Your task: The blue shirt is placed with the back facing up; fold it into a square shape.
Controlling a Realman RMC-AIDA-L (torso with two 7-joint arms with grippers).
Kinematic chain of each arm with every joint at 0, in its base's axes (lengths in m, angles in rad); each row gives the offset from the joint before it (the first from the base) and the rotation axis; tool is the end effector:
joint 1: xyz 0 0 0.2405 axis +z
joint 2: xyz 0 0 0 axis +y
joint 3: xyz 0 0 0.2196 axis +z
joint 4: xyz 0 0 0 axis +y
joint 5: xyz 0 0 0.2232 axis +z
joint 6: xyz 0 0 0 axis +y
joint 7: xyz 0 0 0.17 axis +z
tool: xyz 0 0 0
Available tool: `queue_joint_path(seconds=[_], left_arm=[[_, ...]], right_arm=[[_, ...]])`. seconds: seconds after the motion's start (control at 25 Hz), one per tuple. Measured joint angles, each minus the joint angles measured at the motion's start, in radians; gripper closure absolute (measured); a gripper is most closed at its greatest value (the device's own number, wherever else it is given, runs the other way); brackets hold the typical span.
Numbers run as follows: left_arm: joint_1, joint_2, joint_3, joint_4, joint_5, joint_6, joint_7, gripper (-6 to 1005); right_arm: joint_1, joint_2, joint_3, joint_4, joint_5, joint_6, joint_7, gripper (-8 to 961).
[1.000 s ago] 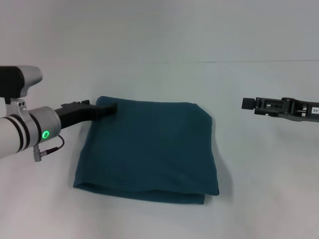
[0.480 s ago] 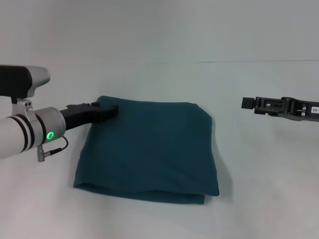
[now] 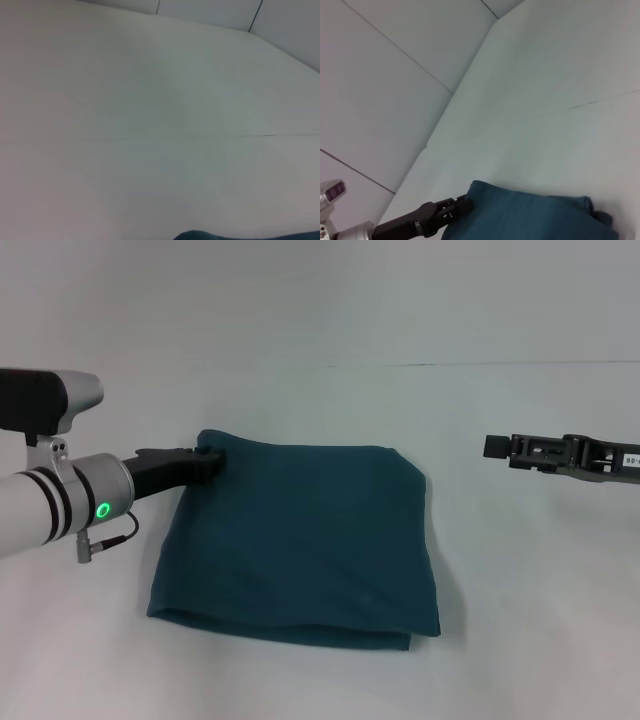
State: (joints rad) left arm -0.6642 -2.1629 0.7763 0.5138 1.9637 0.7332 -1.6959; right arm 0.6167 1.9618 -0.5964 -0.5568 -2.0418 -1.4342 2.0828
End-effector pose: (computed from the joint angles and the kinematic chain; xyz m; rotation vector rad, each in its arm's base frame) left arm -0.2619 0.4194 -0.0458 -2.1262 -1.1084 -0.4267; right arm 0.2514 0.3754 0.0337 -2.3187 1.5519 0.7711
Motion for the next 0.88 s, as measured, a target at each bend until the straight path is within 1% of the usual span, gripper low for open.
queue_joint_path(seconds=[0.24, 0.48, 0.88], left_arm=[[-0.001, -0.001, 0.0, 0.0, -0.005, -0.01, -0.006, 863], [-0.005, -0.002, -0.004, 0.0, -0.012, -0.011, -0.033, 936], [-0.018, -0.003, -0.008, 0.0, -0.049, -0.028, -0.069, 935]], right_arm=[[0.002, 0.001, -0.003, 0.001, -0.002, 0.01, -0.004, 70], [0.005, 0.003, -0.004, 0.004, -0.001, 0.016, -0.008, 69], [0.014, 0.0, -0.008, 0.0, -0.003, 0.025, -0.009, 74]])
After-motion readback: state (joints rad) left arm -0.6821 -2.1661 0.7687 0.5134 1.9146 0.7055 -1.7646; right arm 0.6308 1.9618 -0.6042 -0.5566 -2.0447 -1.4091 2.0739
